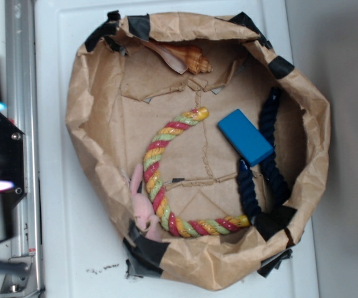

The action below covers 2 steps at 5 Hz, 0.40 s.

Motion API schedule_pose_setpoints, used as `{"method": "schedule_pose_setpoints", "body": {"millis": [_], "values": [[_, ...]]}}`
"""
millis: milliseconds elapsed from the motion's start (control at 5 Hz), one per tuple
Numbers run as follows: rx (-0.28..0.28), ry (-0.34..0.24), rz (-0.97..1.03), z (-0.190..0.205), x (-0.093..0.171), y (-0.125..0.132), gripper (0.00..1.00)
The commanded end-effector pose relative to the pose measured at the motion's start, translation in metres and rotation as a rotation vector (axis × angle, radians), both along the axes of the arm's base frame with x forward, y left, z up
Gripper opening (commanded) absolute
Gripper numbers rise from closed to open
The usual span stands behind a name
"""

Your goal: Grab the blue block.

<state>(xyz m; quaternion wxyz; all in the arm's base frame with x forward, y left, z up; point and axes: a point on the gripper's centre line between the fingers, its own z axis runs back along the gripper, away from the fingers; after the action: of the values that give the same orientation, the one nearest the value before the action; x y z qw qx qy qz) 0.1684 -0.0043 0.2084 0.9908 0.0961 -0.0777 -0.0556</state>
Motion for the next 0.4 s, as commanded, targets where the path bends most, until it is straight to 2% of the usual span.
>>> {"method": "schedule_pose_setpoints", "body": {"millis": [0,200], "values": [[0.002,-0.044,-0.319,-0.042,0.102,0.019,1.0],[-0.037,-0.012,-0.446,-0.069,0.127,0.028,1.0]]}}
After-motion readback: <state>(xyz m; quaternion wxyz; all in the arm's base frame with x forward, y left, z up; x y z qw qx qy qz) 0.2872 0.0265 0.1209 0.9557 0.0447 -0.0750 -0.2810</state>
